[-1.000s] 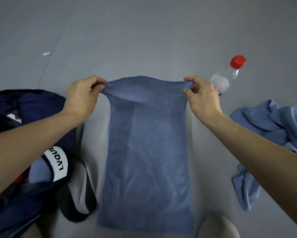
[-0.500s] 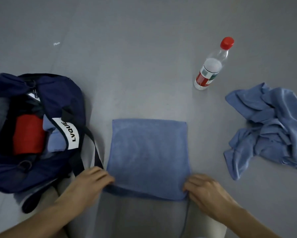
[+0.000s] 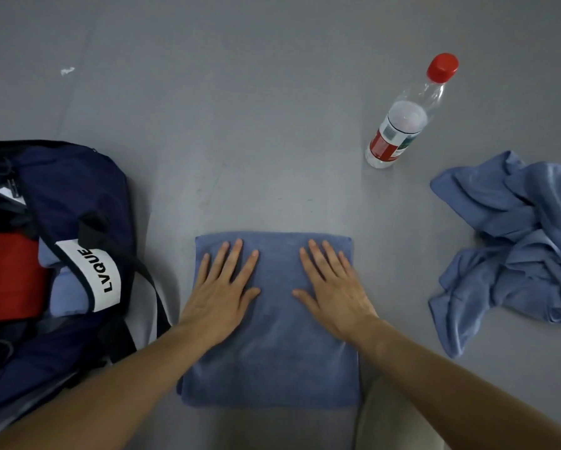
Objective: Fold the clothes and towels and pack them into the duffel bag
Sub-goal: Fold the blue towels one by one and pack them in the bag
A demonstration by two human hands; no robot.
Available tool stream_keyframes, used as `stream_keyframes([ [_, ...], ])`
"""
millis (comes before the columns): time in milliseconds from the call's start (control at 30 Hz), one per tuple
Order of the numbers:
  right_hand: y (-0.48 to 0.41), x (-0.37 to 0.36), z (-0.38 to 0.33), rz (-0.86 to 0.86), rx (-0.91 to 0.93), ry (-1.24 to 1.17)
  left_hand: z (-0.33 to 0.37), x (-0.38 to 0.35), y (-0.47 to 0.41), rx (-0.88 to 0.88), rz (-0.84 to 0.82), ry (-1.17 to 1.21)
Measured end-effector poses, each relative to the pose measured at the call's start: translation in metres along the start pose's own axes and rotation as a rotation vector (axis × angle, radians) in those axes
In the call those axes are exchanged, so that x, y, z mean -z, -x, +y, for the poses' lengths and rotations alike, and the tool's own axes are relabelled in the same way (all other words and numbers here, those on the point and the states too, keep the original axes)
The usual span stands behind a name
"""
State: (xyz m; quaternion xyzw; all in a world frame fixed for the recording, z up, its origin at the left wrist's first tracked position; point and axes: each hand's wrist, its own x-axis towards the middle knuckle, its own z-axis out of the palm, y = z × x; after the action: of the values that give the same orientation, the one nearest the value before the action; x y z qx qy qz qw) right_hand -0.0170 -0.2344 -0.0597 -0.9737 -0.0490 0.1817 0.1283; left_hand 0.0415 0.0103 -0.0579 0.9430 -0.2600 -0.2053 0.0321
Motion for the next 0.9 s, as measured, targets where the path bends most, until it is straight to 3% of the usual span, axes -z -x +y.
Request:
stream_keyframes([
  [167, -0.036, 0.011, 0.045, -0.011, -0.031, 0.198, 0.005, -0.001, -0.058, 0.056, 0.041, -0.009],
  [367, -0.062, 0.024, 0.067, 0.004, -0.038, 0.231, -0.024, 0.013, -0.093, 0.044, 0.091, -0.029],
  [533, -0.064, 0.033, 0.076, -0.002, -0.112, 0.183, -0.046, 0.025, -0.101, 0.037, 0.086, -0.053],
  [633, -0.067, 0.047, 0.085, 0.018, -0.11, 0.141, -0.058, 0.043, -0.11, -0.058, 0.25, -0.046],
  [700, -0.071, 0.058, 0.089, 0.132, -0.084, 0.042, -0.071, 0.051, -0.116, -0.048, 0.376, -0.007],
  [800, -0.082, 0.069, 0.092, 0.307, -0.169, -0.141, -0.08, 0.062, -0.124, 0.032, 0.347, 0.017],
  [900, -0.092, 0.077, 0.095, 0.28, -0.212, -0.129, -0.081, 0.067, -0.131, 0.033, 0.332, 0.043],
])
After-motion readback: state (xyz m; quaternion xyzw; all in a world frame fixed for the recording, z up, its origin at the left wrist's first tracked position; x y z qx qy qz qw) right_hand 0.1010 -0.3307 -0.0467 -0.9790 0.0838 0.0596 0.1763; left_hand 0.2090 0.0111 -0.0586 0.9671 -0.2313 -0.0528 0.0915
